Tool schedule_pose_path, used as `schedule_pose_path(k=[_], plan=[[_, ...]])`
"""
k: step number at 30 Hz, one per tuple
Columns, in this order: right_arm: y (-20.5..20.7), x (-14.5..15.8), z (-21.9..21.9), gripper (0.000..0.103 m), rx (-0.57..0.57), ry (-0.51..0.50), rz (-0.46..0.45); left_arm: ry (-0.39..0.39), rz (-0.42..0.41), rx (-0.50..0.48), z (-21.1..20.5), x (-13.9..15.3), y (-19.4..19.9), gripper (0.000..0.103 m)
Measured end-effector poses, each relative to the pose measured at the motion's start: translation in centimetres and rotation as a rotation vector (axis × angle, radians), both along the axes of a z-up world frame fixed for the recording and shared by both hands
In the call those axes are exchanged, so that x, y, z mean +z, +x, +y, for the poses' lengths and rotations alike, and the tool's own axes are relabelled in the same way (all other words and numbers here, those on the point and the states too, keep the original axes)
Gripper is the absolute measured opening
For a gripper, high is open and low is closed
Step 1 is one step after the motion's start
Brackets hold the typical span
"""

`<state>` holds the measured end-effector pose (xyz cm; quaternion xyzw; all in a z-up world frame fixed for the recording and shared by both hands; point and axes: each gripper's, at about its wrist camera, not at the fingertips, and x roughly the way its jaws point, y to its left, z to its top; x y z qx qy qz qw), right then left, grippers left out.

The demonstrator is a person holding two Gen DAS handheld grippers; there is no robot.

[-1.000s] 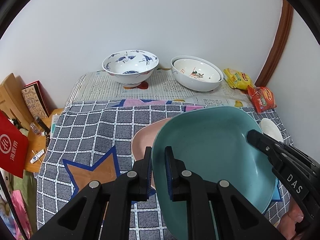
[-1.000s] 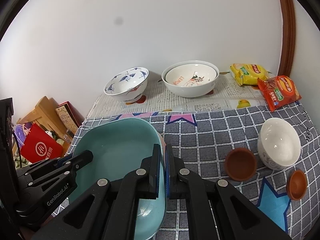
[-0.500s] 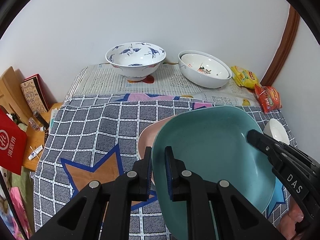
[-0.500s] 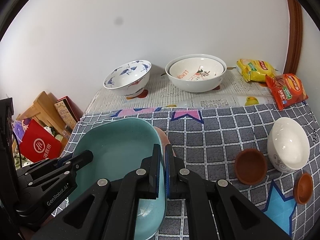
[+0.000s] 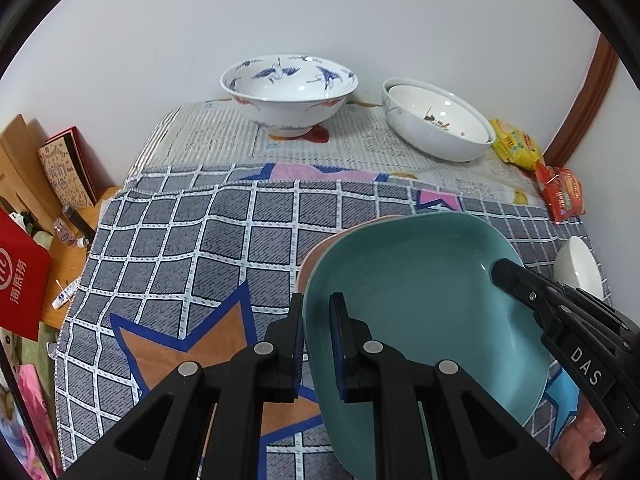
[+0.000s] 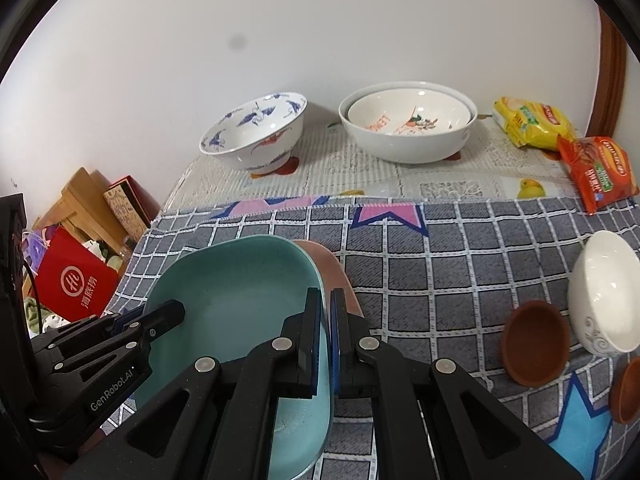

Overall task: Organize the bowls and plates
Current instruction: 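Carry the teal plate with both grippers and lower it onto the pink plate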

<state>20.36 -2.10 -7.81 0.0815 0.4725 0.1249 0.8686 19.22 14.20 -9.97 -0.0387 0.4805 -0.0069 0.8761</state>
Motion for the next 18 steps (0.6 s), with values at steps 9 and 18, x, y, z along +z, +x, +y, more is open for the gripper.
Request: schedule_pose_path(k=[9,18], plan=[[1.9,-2.2,0.2,0.005,0.022,-0.006,0.038,0.021,0.031,0.006,-0.1,-1.7,1.5,0.012],[3.8,-3.6,0.0,0.006,0.056,0.007,0.057,0.027,0.032,0.012,-0.3,-2.2,2.5,0.012]])
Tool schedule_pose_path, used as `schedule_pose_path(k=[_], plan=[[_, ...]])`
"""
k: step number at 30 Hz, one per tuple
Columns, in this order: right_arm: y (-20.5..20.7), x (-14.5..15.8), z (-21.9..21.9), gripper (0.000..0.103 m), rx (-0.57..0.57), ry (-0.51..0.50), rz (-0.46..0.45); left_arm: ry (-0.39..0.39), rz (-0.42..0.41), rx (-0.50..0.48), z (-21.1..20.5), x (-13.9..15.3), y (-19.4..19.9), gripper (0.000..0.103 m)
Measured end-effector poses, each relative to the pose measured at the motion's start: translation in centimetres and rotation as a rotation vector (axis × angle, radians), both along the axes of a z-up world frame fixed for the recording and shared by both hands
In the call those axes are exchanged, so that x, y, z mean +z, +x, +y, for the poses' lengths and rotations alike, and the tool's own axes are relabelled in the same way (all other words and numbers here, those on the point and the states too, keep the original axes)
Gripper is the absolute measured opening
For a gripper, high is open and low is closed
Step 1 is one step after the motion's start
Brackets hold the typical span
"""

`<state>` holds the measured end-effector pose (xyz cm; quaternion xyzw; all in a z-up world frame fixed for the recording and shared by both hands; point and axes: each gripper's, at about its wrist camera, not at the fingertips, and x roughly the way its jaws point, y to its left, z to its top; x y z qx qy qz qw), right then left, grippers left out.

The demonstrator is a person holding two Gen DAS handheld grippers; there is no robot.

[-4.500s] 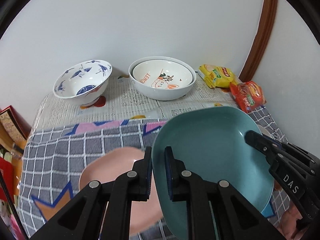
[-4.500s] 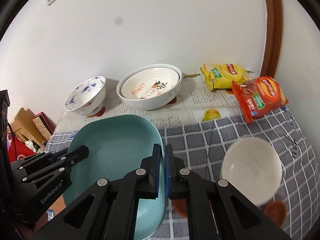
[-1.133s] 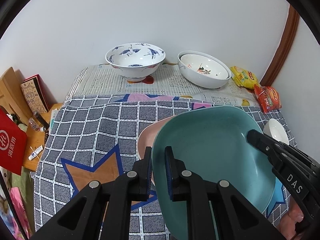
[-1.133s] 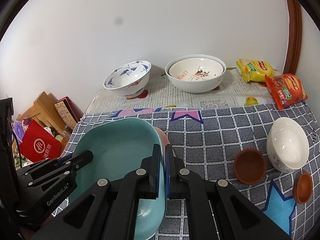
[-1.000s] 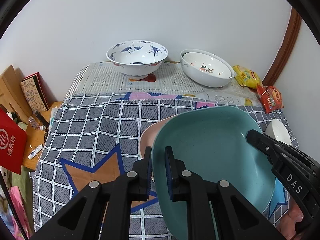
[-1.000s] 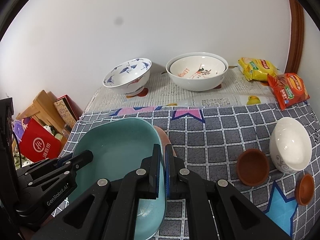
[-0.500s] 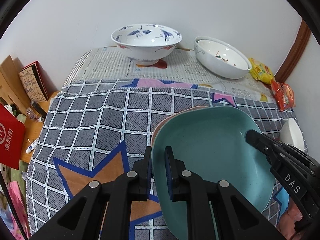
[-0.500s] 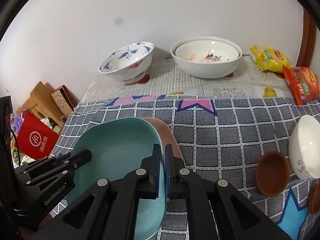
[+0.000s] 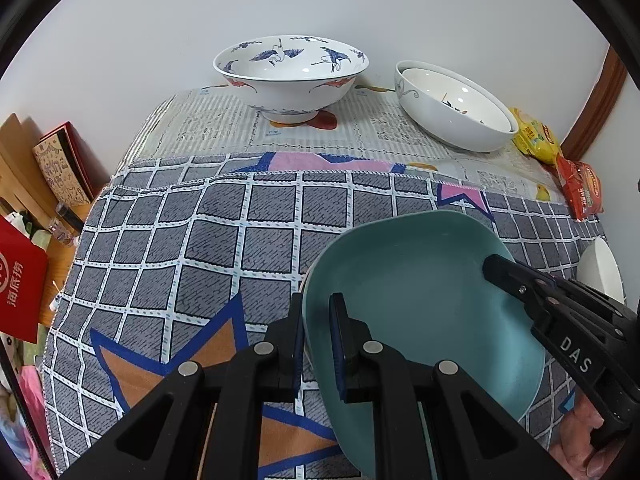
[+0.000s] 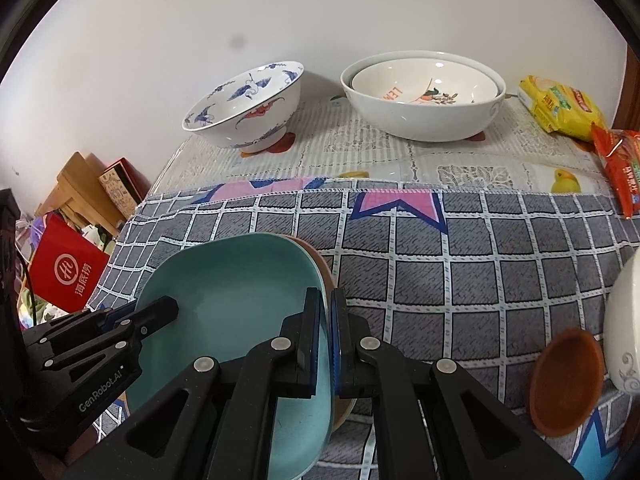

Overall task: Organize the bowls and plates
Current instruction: 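Carry the teal plate with both grippers and lower it onto the pink plate, then open both grippers to release the teal plate on the stack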

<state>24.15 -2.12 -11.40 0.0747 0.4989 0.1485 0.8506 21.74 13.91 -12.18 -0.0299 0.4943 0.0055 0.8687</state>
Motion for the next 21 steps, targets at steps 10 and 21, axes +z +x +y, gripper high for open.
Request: schedule_pose_path(k=[10,21], plan=[[1.2,-0.5,0.5,0.009,0.055,-0.024,-0.021,-0.005,0.000,-0.001,0.1,-0.2,0.2,0.012],[0.3,0.7,0.5,0.020,0.068,-0.073,-0.064,0.034,0.007,0.004,0.0,0.7,-1.1,0.015]])
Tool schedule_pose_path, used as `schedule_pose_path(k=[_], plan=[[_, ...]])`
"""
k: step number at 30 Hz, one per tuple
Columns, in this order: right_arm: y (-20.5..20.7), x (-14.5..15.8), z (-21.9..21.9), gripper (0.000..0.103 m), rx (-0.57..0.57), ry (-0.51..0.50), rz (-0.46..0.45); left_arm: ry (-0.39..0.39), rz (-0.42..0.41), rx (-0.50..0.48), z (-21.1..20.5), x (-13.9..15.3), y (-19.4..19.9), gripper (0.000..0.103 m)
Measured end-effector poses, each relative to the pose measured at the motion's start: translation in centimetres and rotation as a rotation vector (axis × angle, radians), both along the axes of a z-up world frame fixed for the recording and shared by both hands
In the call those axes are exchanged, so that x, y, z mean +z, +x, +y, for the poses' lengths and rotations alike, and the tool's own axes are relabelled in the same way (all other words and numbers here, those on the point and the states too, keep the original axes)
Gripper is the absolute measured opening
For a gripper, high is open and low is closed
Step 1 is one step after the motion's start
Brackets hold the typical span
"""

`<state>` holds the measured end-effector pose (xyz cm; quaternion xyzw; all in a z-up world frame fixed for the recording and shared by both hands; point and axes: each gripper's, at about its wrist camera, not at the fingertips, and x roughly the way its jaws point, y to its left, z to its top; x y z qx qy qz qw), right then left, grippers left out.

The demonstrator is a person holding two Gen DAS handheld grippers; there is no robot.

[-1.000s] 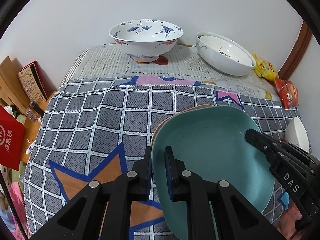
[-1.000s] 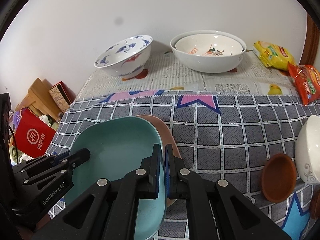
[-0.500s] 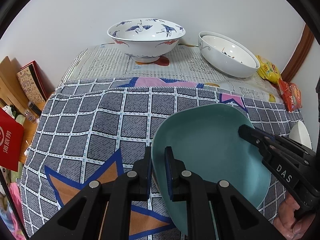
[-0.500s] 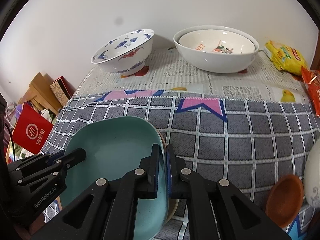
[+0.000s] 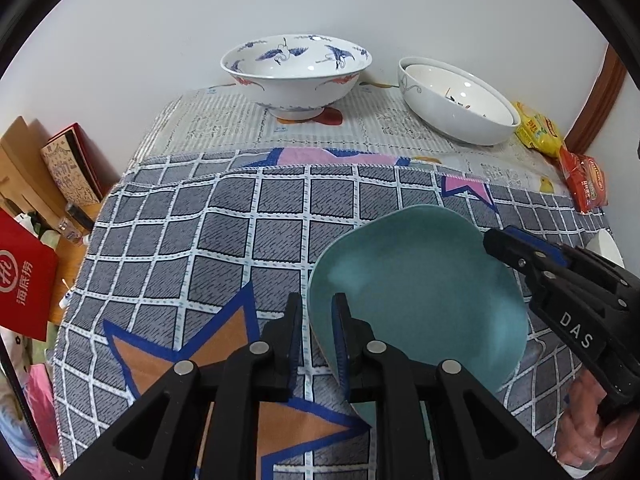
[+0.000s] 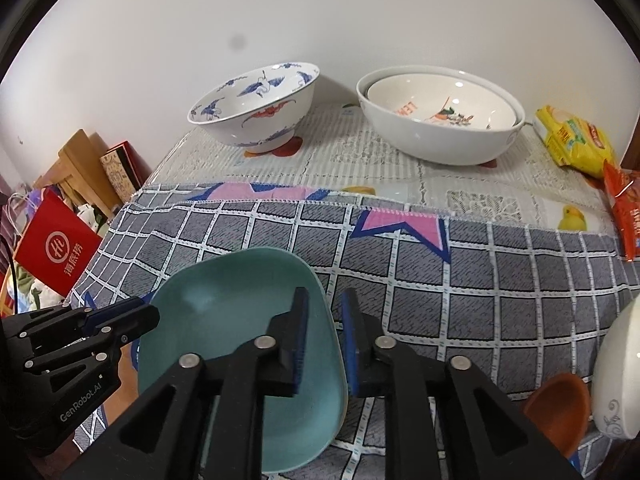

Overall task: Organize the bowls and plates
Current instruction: 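Open both grippers to release the teal plate on the stack, then grasp a small brown bowl with the left gripper while the right gripper grasps another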

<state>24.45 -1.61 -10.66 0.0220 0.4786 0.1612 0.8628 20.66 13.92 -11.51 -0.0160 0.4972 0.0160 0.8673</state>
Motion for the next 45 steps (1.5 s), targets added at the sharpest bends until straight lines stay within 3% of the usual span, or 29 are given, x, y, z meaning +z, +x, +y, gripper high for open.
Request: schedule_pose_path(k=[5,8,14,17,21,25,29,35,45], plan=[[-1.7,2.3,-1.8,0.022,-0.027,0.007,-0.040,0.011,-0.028,-0.007,-0.7,1.7,-1.3,0.016],[-3.1,4.0,-4.0,0.024,-0.070,0.007,-0.069,0.020,-0.050,-0.022,-1.9,3.0,-2.1,0.024],[-6.7,7.8,-11.0,0.034,-0.198,-0.040,-0.144,0.018,-0.079,-0.077,-5.7,5.0,-3.6,0.026],[-8.4,8.9,-14.4,0.038,-0.253,-0.072,-0.178,0.033,-0.091,-0.122,-8.7,5.7,-4.2,0.033],[-10.8,9.5,-19.2,0.052,-0.353,-0.107,-0.206,0.036,-0.104,-0.177,-12.6,6.2,-5.0,0.035],[-12.8,8.9,-23.9,0.052,-0.394,-0.038,-0.127,0.037,-0.098,-0.199,-16.2,6.0,-5.3,0.036],[-14.6,8.0,-27.5,0.052,-0.435,-0.069,-0.105,0.017,-0.064,-0.221,-18.8,5.1,-5.2,0.036],[-15.8,4.6,-31.7,0.052,-0.460,-0.057,0.004,0.013,-0.018,-0.234,-21.4,3.2,-4.4,0.036],[-15.4,-1.9,-32.0,0.048,-0.474,-0.039,0.099,0.035,0.000,-0.242,-22.4,0.5,-2.7,0.036]])
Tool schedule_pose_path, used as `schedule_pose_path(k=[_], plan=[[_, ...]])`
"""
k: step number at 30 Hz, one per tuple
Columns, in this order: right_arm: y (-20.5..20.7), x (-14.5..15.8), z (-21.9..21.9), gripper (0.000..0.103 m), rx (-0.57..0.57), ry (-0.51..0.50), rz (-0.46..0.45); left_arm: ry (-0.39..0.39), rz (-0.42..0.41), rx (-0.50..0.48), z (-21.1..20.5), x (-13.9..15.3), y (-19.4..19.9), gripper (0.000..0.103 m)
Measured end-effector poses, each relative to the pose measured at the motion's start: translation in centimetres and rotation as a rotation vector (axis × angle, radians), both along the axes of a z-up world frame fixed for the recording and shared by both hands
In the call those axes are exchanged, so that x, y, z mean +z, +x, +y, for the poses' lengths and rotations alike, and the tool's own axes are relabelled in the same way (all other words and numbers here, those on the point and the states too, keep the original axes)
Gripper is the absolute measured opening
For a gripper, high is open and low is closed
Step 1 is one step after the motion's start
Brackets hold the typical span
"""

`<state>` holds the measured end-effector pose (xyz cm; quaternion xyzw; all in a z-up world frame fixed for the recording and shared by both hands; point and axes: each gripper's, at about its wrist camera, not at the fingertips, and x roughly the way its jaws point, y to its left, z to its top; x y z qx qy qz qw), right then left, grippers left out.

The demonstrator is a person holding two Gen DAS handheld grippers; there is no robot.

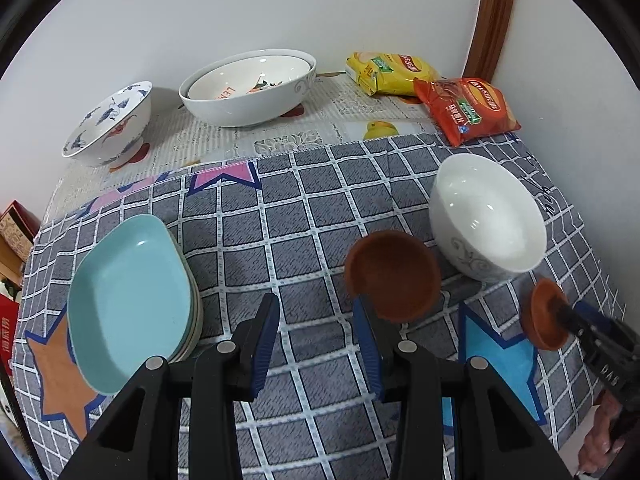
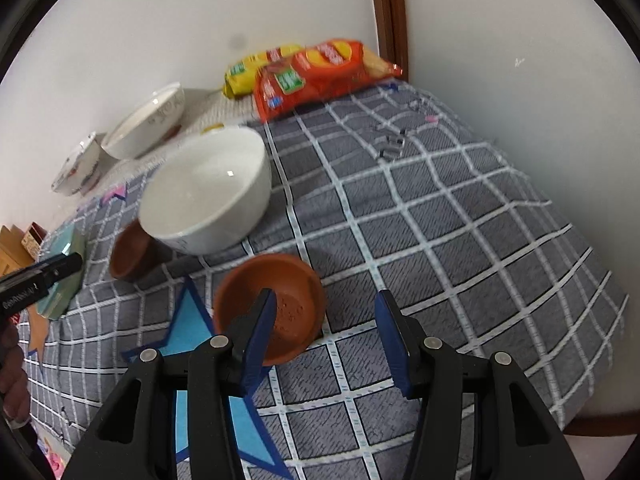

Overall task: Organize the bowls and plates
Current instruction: 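Grasp a small brown bowl with the left gripper while the right gripper grasps another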

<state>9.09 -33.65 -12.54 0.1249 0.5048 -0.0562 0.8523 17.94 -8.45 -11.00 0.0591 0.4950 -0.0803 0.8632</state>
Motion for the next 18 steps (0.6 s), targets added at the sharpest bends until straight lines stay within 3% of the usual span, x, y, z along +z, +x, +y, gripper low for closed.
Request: schedule_pose_path(k=[11,18], plan=[[0.2,-2.0,-0.2,0.040,-0.032,0.005,0.016,-0.014,0.031,-0.037,-1.6,-3.0,2.9,0.036],[0.7,-2.3,0.0,0.038,-0.038,-0.032,-0.003,-0.018,0.066,-0.069,-2.4,-4.4,3.8,0.025]])
